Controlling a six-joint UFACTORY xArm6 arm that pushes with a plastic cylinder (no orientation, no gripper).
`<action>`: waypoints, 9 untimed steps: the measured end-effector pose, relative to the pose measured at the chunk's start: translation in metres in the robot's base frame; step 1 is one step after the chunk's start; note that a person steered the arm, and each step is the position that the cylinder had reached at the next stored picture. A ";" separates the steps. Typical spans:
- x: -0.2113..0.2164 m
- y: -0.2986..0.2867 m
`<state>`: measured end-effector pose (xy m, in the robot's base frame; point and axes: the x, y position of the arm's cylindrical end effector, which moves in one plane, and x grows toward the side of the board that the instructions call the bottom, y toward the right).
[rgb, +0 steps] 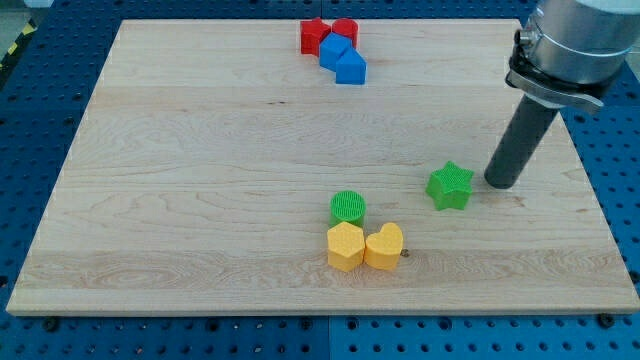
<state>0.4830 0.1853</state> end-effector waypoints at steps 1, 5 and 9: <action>0.009 -0.015; 0.006 -0.021; 0.018 -0.069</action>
<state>0.5007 0.1160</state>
